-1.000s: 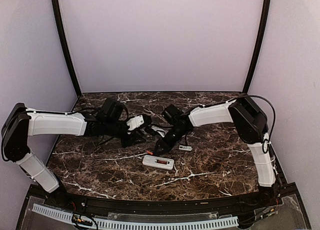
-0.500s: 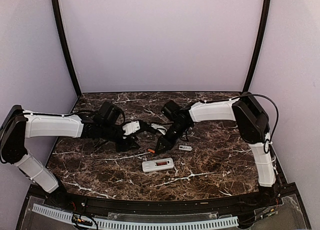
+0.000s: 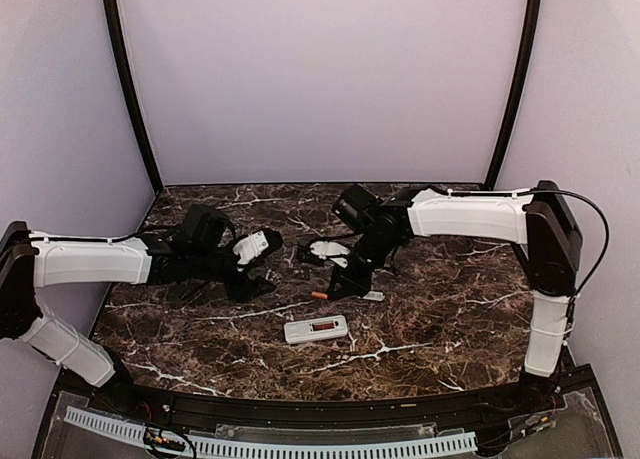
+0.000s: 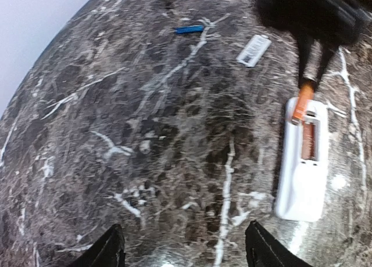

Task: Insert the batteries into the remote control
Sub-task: Place the battery in the battery compartment.

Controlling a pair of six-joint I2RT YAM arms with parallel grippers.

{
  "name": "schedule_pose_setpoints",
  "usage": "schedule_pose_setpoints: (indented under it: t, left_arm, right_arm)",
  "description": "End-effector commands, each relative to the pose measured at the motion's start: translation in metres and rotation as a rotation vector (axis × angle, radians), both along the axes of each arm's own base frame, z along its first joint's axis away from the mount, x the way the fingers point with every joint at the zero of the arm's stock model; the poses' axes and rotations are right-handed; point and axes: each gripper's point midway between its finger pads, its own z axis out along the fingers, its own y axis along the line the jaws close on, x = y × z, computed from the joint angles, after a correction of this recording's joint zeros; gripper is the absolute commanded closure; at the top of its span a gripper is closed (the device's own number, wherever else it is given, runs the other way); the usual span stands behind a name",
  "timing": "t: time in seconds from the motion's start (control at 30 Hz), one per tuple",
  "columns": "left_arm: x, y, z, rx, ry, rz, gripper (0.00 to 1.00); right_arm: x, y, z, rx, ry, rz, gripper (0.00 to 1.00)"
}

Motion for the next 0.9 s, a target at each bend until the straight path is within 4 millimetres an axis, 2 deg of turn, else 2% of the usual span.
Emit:
schedule_pose_setpoints:
  t: [0.0, 0.1, 0.2, 0.5, 0.73, 0.87]
  left_arm:
    - [0.050, 0.030, 0.016, -0.035, -0.099, 0.261, 0.25]
    - [0.067, 0.040, 0.028, -0.104, -0.110, 0.356, 0.20]
    - [0.074, 0.046, 0.031, -0.138, -0.119, 0.399, 0.16]
    - [0.077, 0.047, 0.029, -0.148, -0.112, 0.408, 0.14]
    - [0.078, 0.048, 0.030, -0.153, -0.110, 0.402, 0.14]
    - [0.078, 0.047, 0.030, -0.157, -0.109, 0.400, 0.14]
  right_arm:
    - [-0.018, -0.011, -0.028, -0.151, -0.064, 0.091, 1.00]
    - [-0.022, -0.006, -0.033, -0.168, -0.077, 0.122, 1.00]
    - [-0.022, -0.005, -0.037, -0.184, -0.112, 0.152, 1.00]
    - [-0.025, 0.001, -0.054, -0.236, -0.157, 0.200, 1.00]
    - [-0.028, 0.005, -0.056, -0.234, -0.173, 0.218, 1.00]
    - [-0.026, 0.007, -0.057, -0.245, -0.195, 0.218, 0.94]
